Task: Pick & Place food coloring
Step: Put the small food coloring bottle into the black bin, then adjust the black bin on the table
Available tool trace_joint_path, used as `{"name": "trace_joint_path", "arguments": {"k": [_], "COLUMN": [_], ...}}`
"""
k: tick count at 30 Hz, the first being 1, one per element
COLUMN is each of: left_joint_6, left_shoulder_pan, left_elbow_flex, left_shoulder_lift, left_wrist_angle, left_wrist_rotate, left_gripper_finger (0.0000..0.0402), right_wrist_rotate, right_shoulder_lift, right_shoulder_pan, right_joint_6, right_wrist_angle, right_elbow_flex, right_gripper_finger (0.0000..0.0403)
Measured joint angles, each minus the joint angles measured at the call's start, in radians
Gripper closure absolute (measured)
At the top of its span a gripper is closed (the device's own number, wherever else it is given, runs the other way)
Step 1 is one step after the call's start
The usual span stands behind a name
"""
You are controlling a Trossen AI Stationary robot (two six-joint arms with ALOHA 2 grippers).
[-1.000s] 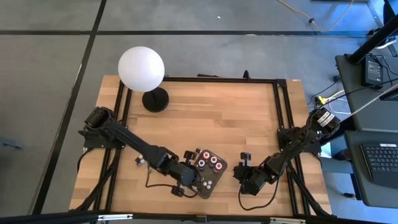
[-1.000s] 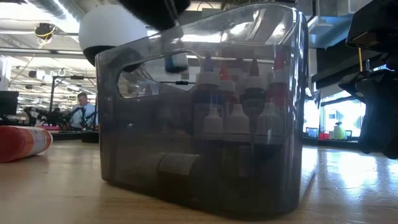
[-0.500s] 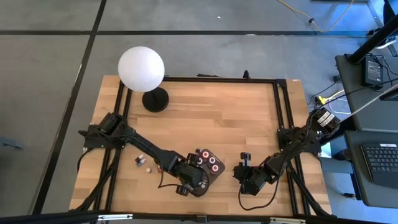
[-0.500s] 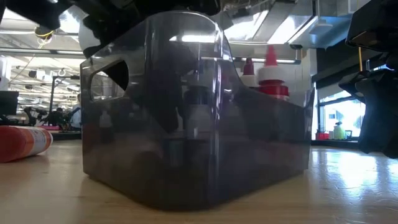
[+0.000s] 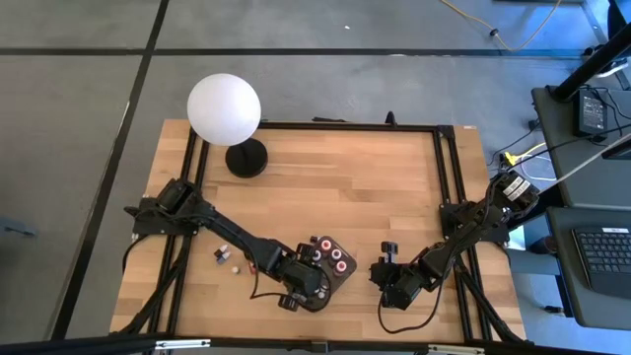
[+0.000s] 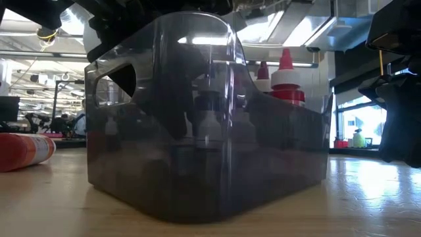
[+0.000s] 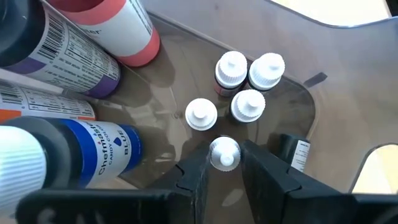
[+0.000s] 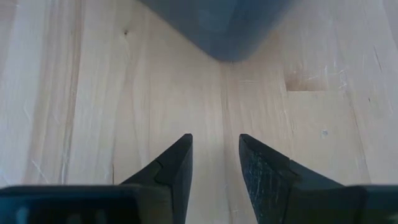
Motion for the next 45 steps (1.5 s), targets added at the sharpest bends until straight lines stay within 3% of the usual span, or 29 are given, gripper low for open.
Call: {"name": "trace_joint_path", "arguments": {"k": [15,24,31,39,45], "left_joint_6": [-0.014,-0.006,0.039,-0.307,-0.603], "left_shoulder_pan": [0.000,0.000,-0.003,-0.100,-0.224], "left_elbow_flex": [0.000,0.008,0.038,0.020,-0.093], "left_shoulder_lift": [-0.005,-0.015,-0.123,-0.231,-0.230], "left_wrist_angle": [-0.007,-0.012,-0.101,-0.185,-0.104], "left_wrist_rotate": [0.026,0.026,0.024,0.022,-0.059], "left_gripper_finger": [0.0315,0.0274,0.0265,0.0269,0.0265], "right_wrist_rotate": [0.000,0.000,-0.001,-0.008,-0.008], "right_shoulder_lift": [0.000,0.000,0.000,0.000,0.000], "right_shoulder_pan": [0.000,0.000,0.000,0.000,-0.001], "right_joint_6": [0.000,0.000,0.001,0.001,0.000], "right_wrist_angle": [0.000,0.000,-0.001,-0.005,-0.008], "right_elbow_flex": [0.000,0.000,0.000,0.000,0.000], "right_gripper_finger": [0.0269,0.0269,0.0269,0.0269,0.0269]}}
